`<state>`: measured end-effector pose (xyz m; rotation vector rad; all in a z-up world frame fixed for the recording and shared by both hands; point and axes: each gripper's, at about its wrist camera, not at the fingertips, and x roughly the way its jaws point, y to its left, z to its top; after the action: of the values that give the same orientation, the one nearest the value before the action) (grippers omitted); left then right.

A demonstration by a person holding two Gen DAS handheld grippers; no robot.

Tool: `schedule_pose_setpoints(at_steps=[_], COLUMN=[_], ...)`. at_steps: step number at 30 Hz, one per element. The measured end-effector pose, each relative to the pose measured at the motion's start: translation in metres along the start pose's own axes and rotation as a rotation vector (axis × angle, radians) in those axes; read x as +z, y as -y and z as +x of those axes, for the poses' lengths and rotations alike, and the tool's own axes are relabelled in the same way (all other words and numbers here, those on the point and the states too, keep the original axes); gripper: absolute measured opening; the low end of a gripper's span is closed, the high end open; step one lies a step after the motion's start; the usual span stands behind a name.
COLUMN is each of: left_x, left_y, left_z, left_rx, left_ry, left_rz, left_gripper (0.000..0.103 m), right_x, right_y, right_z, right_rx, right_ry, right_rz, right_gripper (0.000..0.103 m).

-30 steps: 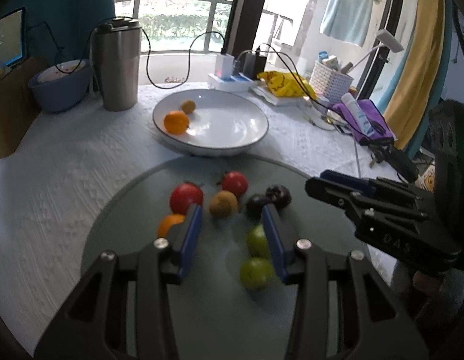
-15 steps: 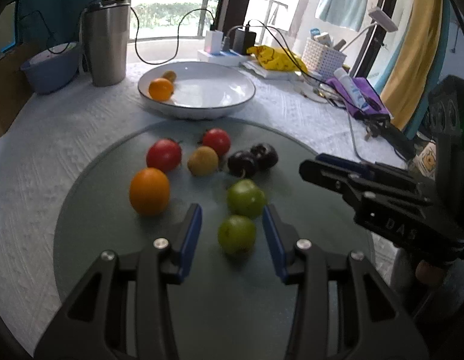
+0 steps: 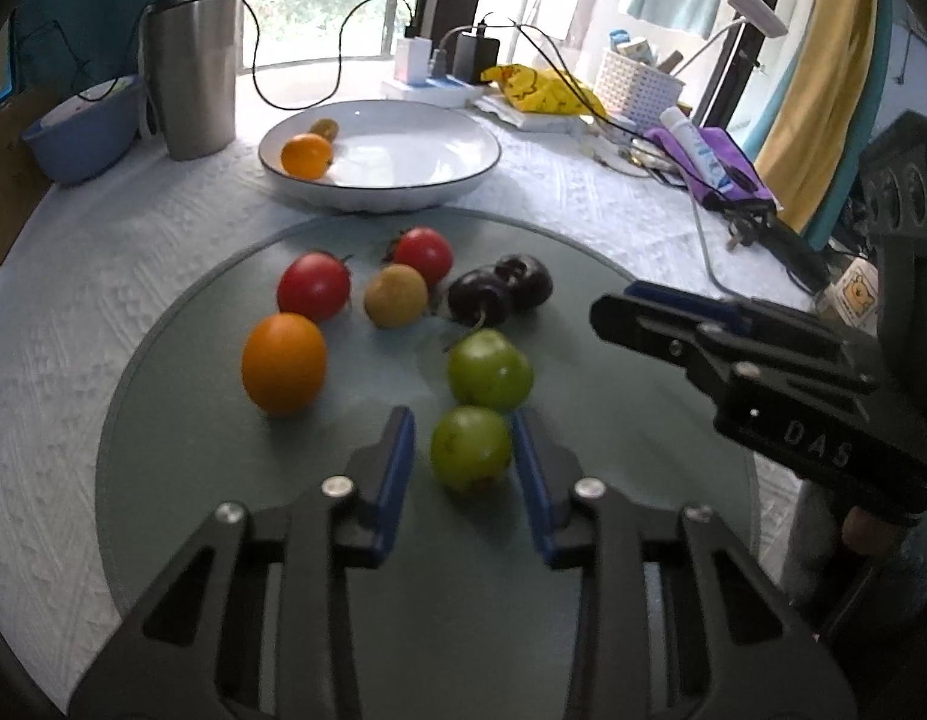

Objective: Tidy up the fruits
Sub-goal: 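Grasp a green fruit with the left tool while the right tool grasps another green fruit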

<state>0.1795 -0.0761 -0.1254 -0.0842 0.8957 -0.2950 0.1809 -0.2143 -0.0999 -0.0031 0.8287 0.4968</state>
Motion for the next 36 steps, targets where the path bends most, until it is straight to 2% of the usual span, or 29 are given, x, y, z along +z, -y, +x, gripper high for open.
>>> schedule_pose_setpoints(at_steps=[4,11,16,17,19,21,33,36], left_x=[0.000,-0.002,-0.001,-0.001,0.000,0.000,0.000,0.002], left_y=[-0.001,-0.011,-0.025,-0.027,-0.033,-0.035,-0.052,-0.051], left_z=[-0.003,-0.012,-0.023,-0.025,-0.030,-0.033,-0.041,-0.043], left_rx=[-0.011,-0.031,-0.015,-0.010,-0.003,0.005,0.018,0.020], left_ry=[0.012,0.030,0.059,0.066,0.081,0.090,0.115,0.122], left_rz=[0.009,-0.009,-0.028,-0.031,-0.036,-0.037,-0.059,-0.057], left_gripper=[0.027,0.027,0.027,0.027,0.027,0.027,0.027,0.027], right_x=[0.000,0.001,0.001,0.001,0.001,0.001,-0.001,-0.002], right_y=[-0.006,-0.016,-0.031,-0.034,-0.040,-0.044,-0.052,-0.053], right_z=[0.002,0.004,0.006,0.008,0.011,0.015,0.037,0.036], right_rx=[0.002,0.022,0.052,0.058,0.067,0.073,0.052,0.064], right_ry=[-0.005,-0.013,-0.016,-0.021,-0.031,-0.040,-0.111,-0.115], right_rz=[-0.012,-0.034,-0.072,-0.080,-0.090,-0.092,-0.101,-0.105], right_gripper=[0.028,0.028,0.029,0.030,0.043,0.045,0.045,0.038])
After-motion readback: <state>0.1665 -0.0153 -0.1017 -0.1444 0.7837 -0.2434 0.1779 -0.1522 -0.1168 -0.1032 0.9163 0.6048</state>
